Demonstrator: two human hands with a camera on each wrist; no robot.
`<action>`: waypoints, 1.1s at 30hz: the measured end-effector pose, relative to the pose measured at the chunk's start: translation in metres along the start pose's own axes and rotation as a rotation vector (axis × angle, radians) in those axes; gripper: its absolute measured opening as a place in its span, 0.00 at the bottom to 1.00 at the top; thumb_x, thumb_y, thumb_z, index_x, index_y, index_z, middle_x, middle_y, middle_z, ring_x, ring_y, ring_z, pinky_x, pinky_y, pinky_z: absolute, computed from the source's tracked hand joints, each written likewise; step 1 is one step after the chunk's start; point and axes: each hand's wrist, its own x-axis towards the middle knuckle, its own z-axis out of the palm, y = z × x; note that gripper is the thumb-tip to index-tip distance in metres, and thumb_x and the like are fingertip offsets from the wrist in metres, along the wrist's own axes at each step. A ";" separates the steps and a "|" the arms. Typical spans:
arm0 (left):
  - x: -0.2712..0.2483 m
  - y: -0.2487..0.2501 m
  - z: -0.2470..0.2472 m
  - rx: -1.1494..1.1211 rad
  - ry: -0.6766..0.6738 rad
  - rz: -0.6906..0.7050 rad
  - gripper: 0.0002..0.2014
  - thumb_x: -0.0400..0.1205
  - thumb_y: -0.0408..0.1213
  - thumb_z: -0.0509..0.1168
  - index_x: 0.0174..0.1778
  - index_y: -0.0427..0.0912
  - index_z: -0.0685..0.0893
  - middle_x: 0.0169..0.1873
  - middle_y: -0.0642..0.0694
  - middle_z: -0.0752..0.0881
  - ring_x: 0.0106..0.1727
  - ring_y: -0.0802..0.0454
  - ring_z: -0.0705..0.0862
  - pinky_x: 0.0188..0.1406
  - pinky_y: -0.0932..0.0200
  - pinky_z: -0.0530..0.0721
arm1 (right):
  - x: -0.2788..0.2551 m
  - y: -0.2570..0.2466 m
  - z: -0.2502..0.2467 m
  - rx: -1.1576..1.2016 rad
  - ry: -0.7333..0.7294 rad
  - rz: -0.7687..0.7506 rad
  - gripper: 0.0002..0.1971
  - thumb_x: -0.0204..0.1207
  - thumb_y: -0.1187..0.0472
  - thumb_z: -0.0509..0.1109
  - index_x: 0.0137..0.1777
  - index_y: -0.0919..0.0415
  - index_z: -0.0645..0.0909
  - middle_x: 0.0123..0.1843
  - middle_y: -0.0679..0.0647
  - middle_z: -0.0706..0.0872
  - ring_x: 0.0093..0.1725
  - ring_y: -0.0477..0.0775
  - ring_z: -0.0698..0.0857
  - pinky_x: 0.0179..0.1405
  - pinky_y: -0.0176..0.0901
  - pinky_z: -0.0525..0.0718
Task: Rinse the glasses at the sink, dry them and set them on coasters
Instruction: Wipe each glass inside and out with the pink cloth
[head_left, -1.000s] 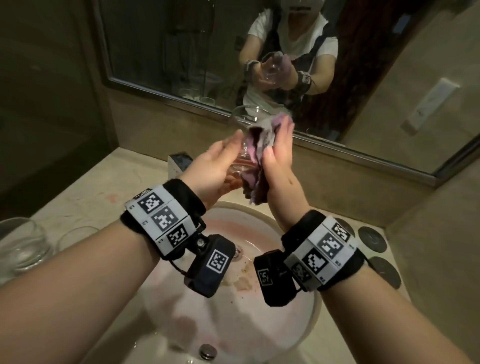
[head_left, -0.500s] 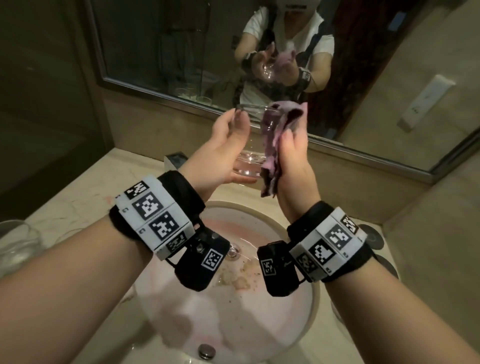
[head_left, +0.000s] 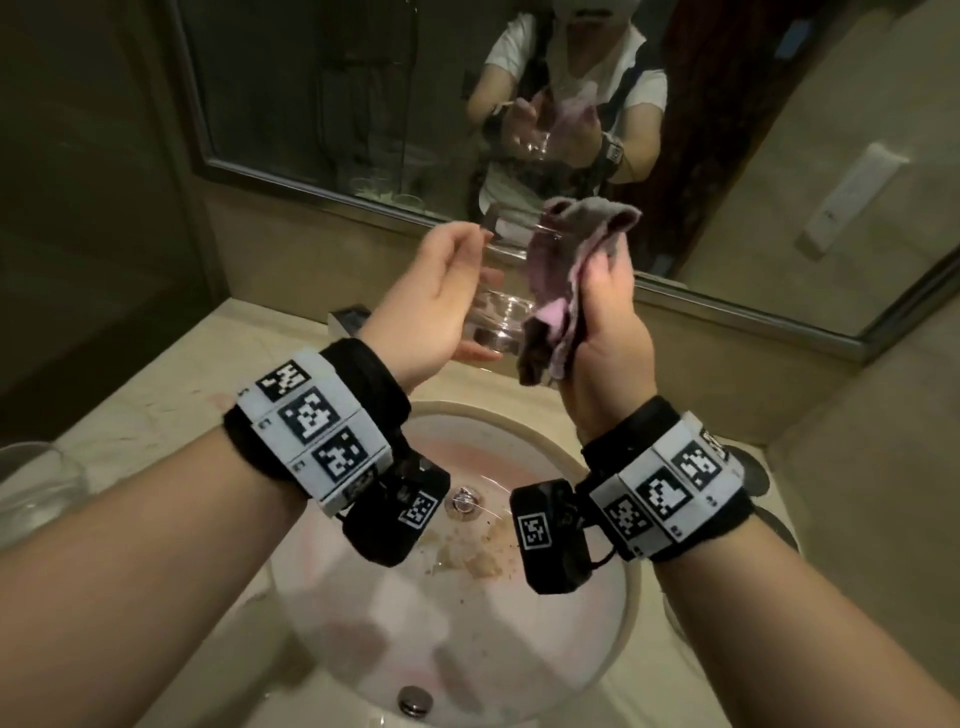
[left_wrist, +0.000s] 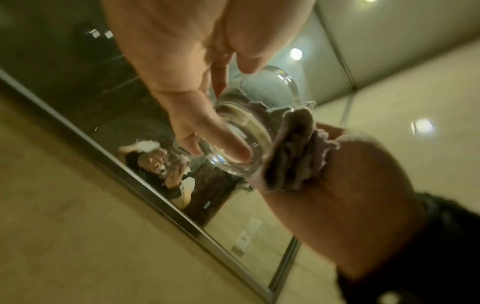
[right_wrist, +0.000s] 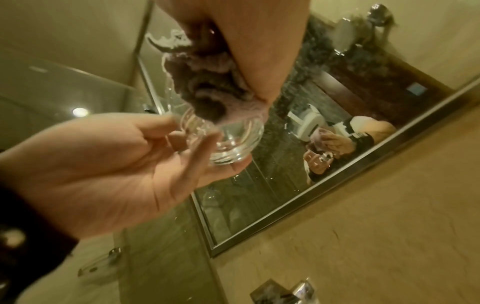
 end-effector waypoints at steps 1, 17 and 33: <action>-0.002 0.001 0.002 -0.069 -0.012 -0.029 0.27 0.78 0.60 0.50 0.71 0.52 0.66 0.63 0.45 0.78 0.61 0.41 0.81 0.45 0.43 0.89 | 0.000 0.000 0.002 -0.074 -0.010 -0.039 0.24 0.87 0.56 0.50 0.83 0.54 0.55 0.75 0.51 0.74 0.64 0.40 0.80 0.69 0.42 0.76; -0.001 -0.004 0.010 0.261 0.006 0.034 0.24 0.79 0.63 0.47 0.67 0.56 0.58 0.53 0.49 0.78 0.49 0.54 0.83 0.53 0.48 0.86 | 0.002 0.009 -0.015 -0.194 0.098 0.118 0.22 0.85 0.48 0.54 0.73 0.59 0.73 0.66 0.59 0.83 0.66 0.53 0.82 0.67 0.52 0.79; 0.008 -0.037 0.012 -0.367 -0.258 -0.458 0.45 0.63 0.47 0.79 0.74 0.40 0.66 0.59 0.41 0.84 0.49 0.44 0.88 0.44 0.44 0.87 | -0.018 0.021 -0.027 -0.451 0.077 0.137 0.11 0.85 0.55 0.57 0.61 0.49 0.79 0.51 0.46 0.88 0.53 0.47 0.87 0.58 0.48 0.83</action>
